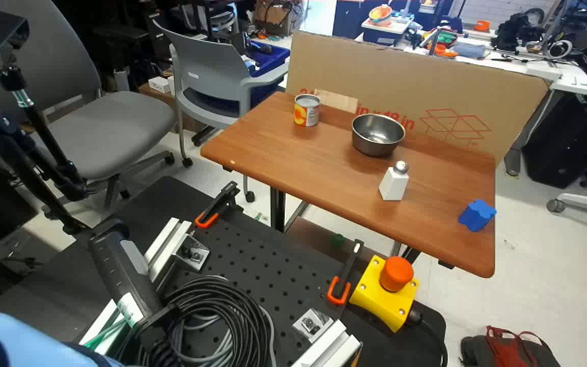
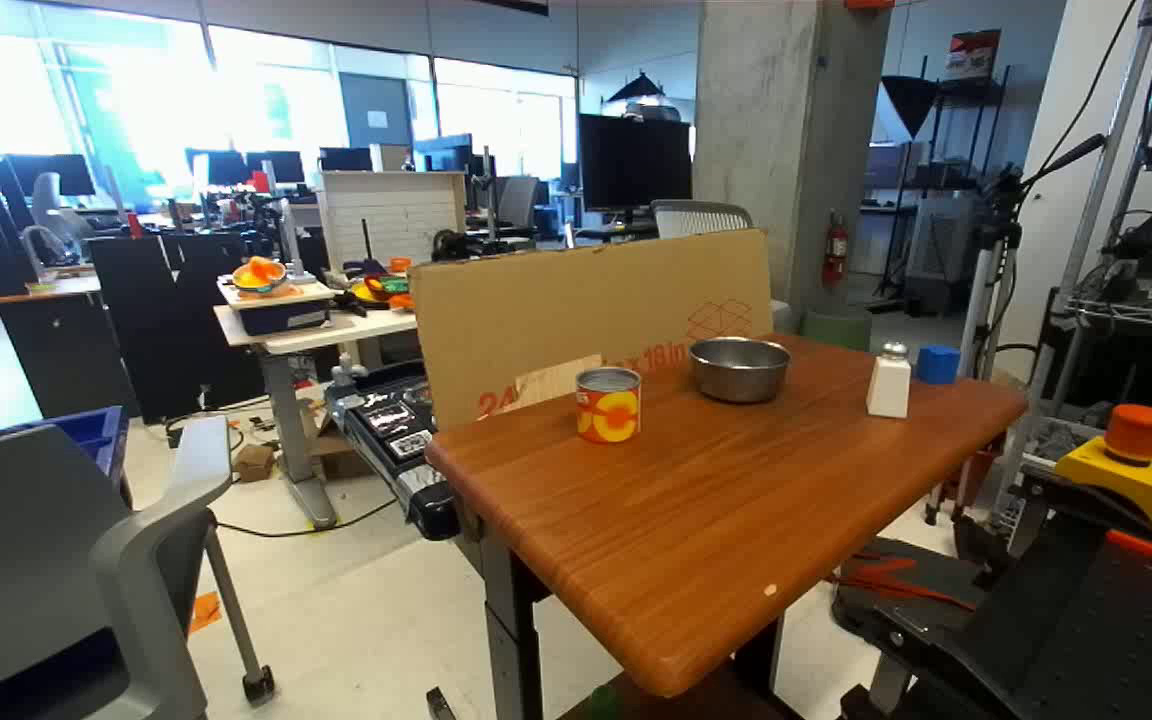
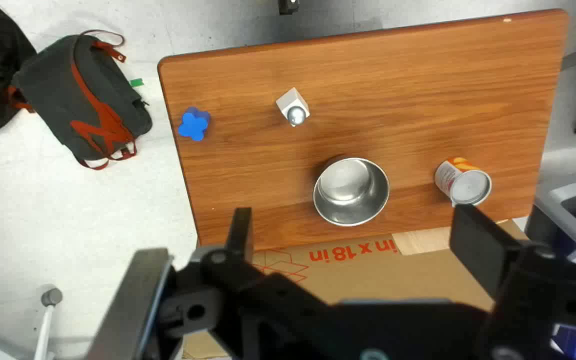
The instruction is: Move the salt shaker to the right corner farthest from you
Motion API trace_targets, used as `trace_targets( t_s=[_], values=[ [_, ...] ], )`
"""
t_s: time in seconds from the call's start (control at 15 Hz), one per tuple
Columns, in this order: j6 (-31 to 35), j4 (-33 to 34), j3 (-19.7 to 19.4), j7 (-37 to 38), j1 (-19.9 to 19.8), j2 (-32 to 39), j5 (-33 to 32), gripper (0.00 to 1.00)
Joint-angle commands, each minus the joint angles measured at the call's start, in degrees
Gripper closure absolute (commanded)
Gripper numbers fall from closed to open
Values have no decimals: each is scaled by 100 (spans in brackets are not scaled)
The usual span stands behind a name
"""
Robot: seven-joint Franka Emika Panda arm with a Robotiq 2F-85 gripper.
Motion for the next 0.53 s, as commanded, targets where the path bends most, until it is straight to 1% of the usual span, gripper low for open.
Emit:
trace_targets(
  t_s=[0.0,0.33,0.47],
  values=[
    [-12,16,74,-26,-90,13,30,0],
    [-12,17,74,-26,-90,13,30,0],
    [65,-1,97,70,-120,179,-83,0]
  ],
)
